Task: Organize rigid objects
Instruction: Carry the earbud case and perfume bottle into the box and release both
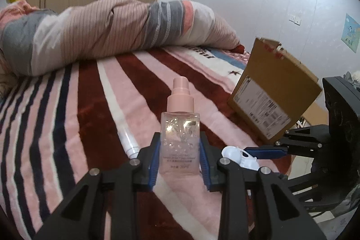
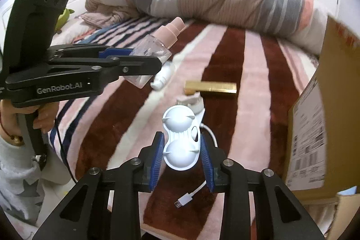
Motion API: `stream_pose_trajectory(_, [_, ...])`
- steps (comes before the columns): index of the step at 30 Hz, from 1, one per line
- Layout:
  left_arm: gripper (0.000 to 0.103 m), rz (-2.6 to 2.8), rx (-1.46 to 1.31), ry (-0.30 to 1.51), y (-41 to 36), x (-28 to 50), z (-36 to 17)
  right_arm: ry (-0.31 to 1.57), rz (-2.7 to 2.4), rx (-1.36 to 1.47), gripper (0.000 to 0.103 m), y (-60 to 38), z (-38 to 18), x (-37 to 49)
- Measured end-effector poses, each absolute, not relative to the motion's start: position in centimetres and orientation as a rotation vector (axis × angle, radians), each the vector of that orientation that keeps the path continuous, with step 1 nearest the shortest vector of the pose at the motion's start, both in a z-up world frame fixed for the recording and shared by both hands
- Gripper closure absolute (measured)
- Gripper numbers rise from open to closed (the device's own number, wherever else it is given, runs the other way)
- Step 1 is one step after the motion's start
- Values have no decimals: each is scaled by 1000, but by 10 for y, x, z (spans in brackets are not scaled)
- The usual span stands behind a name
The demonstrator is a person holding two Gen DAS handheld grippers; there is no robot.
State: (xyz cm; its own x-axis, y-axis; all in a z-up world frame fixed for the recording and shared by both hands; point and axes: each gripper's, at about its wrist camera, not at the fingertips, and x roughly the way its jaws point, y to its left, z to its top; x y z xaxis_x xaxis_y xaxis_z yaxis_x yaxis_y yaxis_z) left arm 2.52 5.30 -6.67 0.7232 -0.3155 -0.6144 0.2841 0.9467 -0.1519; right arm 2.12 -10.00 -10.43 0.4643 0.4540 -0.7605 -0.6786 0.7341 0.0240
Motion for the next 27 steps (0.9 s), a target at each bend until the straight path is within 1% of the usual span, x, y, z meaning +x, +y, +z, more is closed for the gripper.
stream_pose_trajectory(3, [75, -329, -42, 662, 51, 14, -51, 792, 710, -300, 75, -104, -90, 18])
stream_pose_trajectory(8, [75, -369, -10, 590, 34, -1, -11, 687, 709, -268, 75, -119, -47, 10])
stream_pose_trajectory(12, [75, -421, 8, 536, 11, -2, 21, 605, 691, -219, 75, -145, -10, 9])
stream_pose_trajectory(17, [75, -483, 56, 505, -29, 10, 45, 535, 620, -177, 75, -187, 23, 13])
stream_pose_trajectory(22, [75, -554, 84, 514, -76, 33, 53, 530, 524, -139, 75, -237, 31, 27])
stream_pose_trajectory(27, [75, -613, 117, 550, -120, 61, 48, 564, 428, -117, 75, -280, 19, 44])
